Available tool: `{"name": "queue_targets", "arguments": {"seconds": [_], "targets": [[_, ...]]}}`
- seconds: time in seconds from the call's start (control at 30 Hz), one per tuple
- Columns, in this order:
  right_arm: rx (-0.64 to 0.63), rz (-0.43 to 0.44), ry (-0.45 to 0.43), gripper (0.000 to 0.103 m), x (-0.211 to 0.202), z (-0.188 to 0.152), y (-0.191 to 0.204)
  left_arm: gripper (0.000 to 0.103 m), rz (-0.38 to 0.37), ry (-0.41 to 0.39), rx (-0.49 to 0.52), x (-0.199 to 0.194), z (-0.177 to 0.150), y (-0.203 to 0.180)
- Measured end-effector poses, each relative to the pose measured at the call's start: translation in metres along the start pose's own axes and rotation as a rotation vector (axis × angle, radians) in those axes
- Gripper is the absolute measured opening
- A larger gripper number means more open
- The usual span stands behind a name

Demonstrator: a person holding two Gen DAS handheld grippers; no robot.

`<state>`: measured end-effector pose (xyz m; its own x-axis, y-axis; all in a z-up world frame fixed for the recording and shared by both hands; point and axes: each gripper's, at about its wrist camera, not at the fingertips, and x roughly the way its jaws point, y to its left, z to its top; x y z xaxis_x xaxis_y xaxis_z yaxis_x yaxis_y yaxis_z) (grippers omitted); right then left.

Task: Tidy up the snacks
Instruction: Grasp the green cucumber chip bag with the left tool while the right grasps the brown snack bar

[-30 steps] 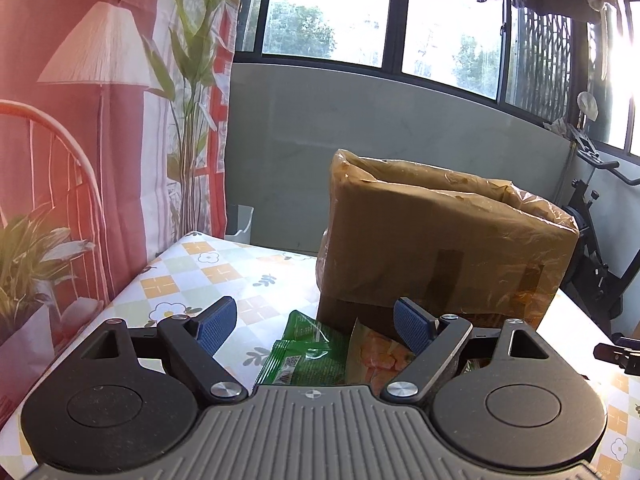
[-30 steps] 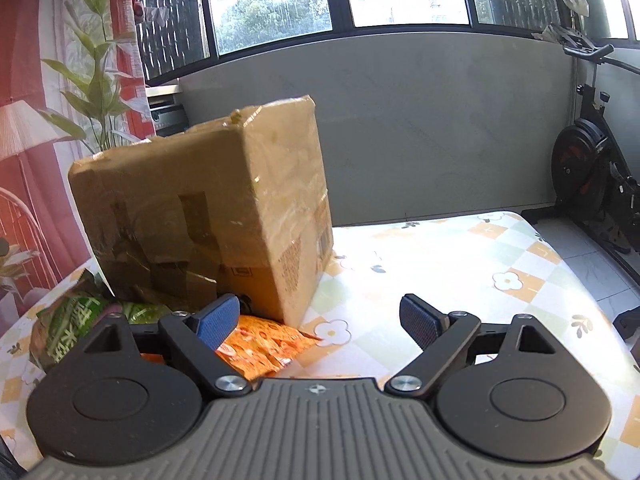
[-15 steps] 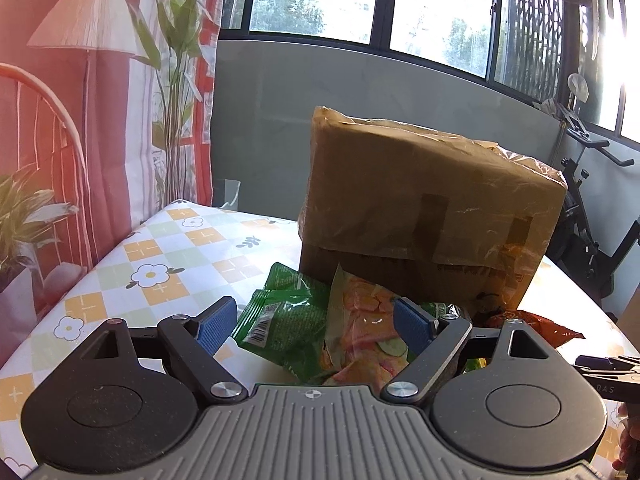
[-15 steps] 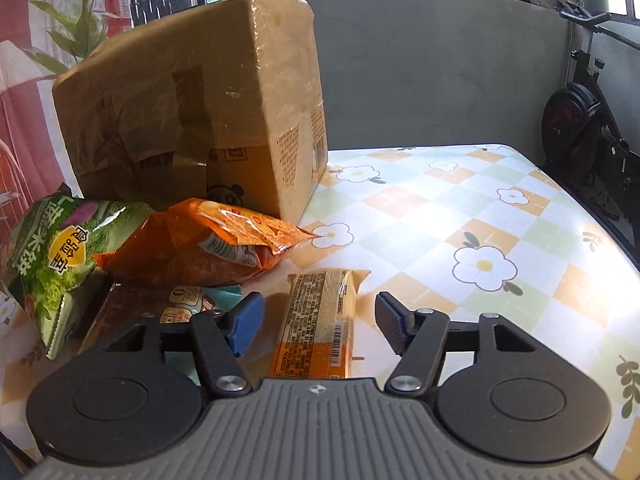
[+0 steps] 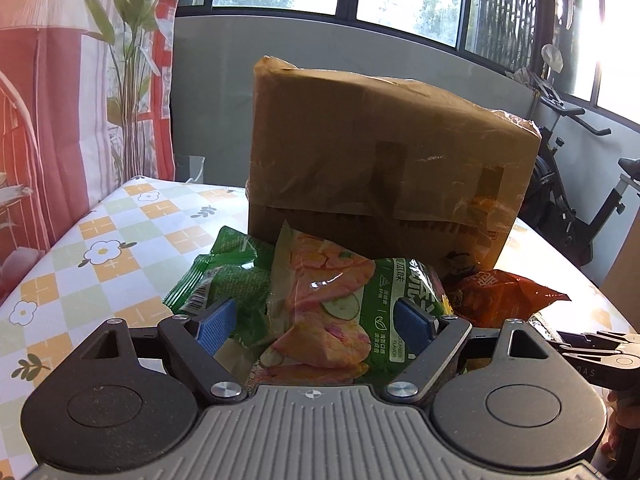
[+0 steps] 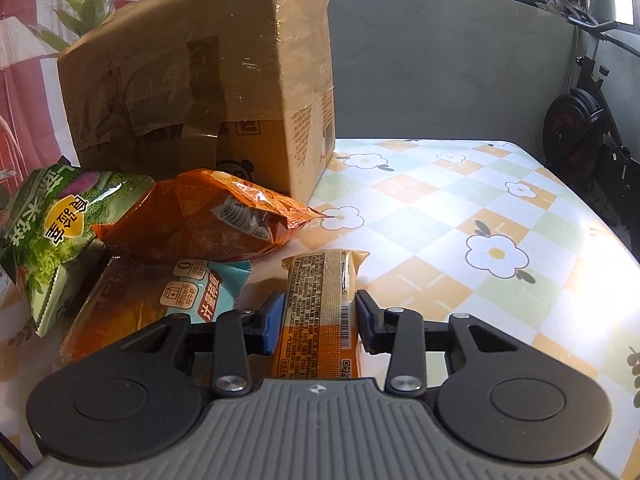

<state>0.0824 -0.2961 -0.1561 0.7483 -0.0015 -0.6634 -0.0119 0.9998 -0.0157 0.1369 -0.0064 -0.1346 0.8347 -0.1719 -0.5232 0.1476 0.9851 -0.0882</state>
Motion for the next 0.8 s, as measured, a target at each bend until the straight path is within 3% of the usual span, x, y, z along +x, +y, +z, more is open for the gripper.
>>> {"name": "queue_targets", "arguments": {"seconds": [0.17, 0.3, 0.8], "targets": [[-0.01, 0.001, 0.001, 0.039, 0.001, 0.0, 0.001, 0.088, -0.047, 0.042, -0.052, 0.02, -0.001, 0.005], [-0.014, 0.003, 0.0, 0.039, 0.001, 0.0, 0.001, 0.097, -0.077, 0.053, -0.09, 0.031, -0.002, 0.009], [-0.013, 0.007, 0.004, 0.039, 0.001, 0.0, 0.0, 0.103, -0.121, 0.042, -0.067, 0.049, -0.014, 0.004]]}}
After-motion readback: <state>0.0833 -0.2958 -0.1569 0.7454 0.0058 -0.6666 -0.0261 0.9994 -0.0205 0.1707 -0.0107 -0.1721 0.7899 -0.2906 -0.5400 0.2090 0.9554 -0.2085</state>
